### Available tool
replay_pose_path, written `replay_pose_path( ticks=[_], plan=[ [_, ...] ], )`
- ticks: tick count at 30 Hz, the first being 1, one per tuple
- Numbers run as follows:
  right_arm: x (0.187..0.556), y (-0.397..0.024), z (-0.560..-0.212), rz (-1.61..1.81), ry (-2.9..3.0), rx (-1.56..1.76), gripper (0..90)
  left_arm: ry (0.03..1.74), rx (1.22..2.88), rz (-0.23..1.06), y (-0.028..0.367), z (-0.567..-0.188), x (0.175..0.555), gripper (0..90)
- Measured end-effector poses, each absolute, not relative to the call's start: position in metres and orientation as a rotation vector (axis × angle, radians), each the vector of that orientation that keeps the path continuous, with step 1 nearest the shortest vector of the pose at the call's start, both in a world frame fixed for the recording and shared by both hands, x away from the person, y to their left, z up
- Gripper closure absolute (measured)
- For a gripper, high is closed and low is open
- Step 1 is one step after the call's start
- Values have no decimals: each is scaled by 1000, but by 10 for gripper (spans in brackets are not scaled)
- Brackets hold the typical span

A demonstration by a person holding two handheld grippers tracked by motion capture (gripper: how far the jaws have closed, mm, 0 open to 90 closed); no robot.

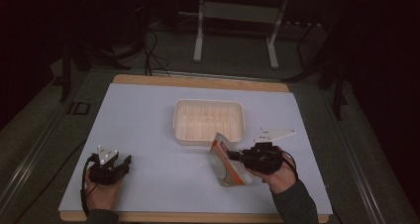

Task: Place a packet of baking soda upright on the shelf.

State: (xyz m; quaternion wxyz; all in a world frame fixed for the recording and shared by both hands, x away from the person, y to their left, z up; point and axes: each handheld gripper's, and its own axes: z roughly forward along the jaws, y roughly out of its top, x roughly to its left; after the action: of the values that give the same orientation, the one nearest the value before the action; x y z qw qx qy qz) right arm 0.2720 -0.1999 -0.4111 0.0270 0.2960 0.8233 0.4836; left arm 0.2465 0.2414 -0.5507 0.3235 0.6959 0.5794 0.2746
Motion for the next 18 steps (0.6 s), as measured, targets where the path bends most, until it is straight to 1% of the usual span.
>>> replay_pose_path(
  ticks=[18],
  plan=[
    [283, -200, -387, 1518, 2427, 977, 900, 1521, 1830, 720, 241, -551, 247, 501]
  ],
)
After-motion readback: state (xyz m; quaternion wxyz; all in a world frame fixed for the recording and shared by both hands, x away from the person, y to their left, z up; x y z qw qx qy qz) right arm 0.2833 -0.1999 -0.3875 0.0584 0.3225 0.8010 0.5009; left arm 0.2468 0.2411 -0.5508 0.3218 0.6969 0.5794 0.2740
